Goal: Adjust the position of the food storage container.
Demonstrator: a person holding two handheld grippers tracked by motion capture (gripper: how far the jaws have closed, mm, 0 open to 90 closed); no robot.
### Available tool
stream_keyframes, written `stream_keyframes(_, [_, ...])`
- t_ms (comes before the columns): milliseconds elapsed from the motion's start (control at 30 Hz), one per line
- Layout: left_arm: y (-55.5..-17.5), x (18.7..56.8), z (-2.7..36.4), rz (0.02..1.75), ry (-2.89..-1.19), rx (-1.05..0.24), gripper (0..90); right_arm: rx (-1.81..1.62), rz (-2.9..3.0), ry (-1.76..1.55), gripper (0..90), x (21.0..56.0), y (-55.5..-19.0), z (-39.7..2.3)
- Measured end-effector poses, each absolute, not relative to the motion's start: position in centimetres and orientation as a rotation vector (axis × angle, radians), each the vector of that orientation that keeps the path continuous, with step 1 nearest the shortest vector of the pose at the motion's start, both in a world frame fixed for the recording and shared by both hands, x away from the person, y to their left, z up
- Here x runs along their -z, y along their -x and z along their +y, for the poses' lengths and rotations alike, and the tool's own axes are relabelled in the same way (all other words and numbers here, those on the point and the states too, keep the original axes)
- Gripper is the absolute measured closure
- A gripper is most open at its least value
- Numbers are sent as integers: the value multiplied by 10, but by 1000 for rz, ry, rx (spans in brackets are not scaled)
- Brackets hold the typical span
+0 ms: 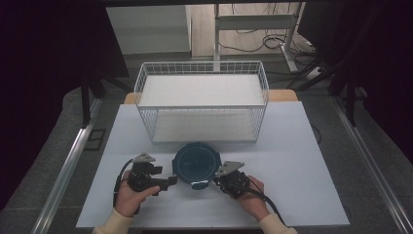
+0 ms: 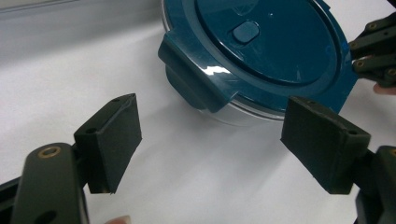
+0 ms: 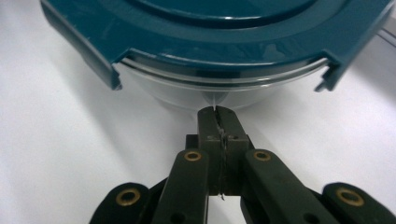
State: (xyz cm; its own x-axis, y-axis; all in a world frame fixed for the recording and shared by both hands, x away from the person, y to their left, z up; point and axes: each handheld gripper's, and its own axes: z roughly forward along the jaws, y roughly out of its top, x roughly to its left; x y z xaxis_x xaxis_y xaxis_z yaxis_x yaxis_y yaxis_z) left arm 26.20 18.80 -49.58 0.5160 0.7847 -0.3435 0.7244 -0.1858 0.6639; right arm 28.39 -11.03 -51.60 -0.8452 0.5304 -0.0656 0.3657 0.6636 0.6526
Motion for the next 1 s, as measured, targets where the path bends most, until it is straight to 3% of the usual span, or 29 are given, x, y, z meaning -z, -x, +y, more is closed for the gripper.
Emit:
stream_keyframes(467, [-263,491,201,1214,-1853,-63,196,-1111,2549,-838,888,493,-283,-145])
stream_keyframes(533, [-263,492,202,1211,-1856,-73,196,-1143,2511,-876,763,489,-286,-155])
stream_keyframes(567, [-263,492,202,1211,-1856,-73,196,-1143,2511,-876,763,489,-286,-155])
stream_keyframes(600, [-263,492,201,1211,-1860,-78,195,-1191,2436,-950,499,485,-288,-164])
stream_keyframes(633, [-263,492,201,1211,-1860,-78,195,-1191,2436,-950,499,485,-288,-164])
stream_keyframes(667, [-263,491,201,1212,-1859,-80,195,-1251,2409,-1034,355,480,-290,-173])
stream_keyframes(767, [-261,489,199,1209,-1862,-90,195,-1301,2384,-1119,271,475,-292,-185])
stream_keyframes(1000, [-258,483,198,1193,-1839,-116,187,-1360,2378,-1183,200,471,-295,-196])
